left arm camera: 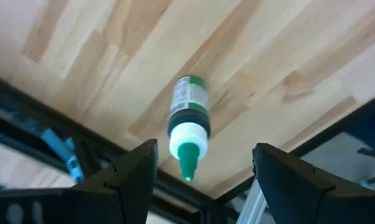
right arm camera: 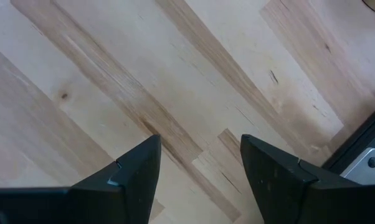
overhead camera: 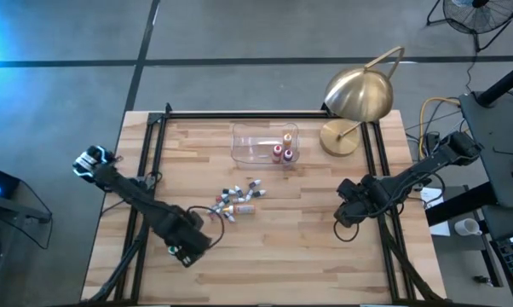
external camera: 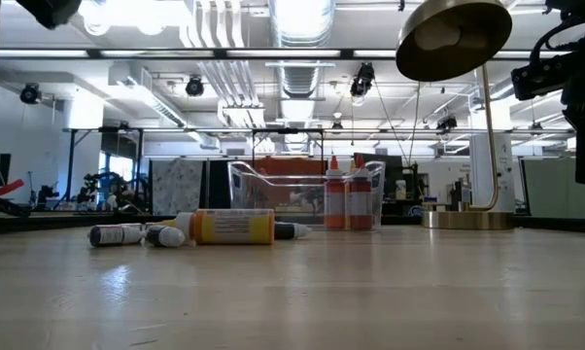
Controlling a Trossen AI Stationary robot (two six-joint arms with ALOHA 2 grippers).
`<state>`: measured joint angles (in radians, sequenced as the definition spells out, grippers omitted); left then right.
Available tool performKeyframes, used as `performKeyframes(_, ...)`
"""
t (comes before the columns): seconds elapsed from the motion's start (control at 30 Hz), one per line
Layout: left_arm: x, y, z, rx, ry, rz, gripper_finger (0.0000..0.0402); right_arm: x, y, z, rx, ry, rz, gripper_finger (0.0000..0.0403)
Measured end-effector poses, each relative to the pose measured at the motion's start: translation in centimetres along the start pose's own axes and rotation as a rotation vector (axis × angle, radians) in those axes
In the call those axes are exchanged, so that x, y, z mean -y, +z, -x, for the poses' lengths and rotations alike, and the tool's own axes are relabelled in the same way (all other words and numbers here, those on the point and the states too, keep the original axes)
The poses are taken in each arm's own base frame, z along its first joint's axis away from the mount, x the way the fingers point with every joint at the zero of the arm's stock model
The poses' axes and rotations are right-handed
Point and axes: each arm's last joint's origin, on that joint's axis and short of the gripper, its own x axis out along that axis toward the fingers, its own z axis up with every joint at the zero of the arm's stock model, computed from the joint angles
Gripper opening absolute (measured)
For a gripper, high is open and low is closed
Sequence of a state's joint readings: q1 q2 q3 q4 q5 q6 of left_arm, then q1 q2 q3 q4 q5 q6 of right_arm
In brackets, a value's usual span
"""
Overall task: Pick & Place food coloring
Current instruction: Put the big green food coloring bottle into the transparent bin
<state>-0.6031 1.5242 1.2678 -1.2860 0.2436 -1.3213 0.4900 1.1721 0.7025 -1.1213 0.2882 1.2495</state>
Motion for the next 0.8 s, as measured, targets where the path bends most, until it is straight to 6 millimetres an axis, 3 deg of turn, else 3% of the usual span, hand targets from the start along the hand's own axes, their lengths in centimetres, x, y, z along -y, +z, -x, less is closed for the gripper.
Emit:
performKeyframes(0.2,-0.6,-2.5,-1.1,0.035,-0.029,-0.063,0.0236,0.0,0.0,0.0,0.001,0.0,-0.005,0.0214)
performKeyframes(0.4,-0.6,-5.1,-1.6,0.201,-0.006,-0.142,0.0236,0.0,0.0,0.0,0.005,-0.001,-0.024,0.0214)
performKeyframes(0.8,-1.8,-6.7,-4.5,0.252,0.074,-0.331,0.0236,0.0,0.0,0.0,0.013,-0.002,-0.075,0.0214)
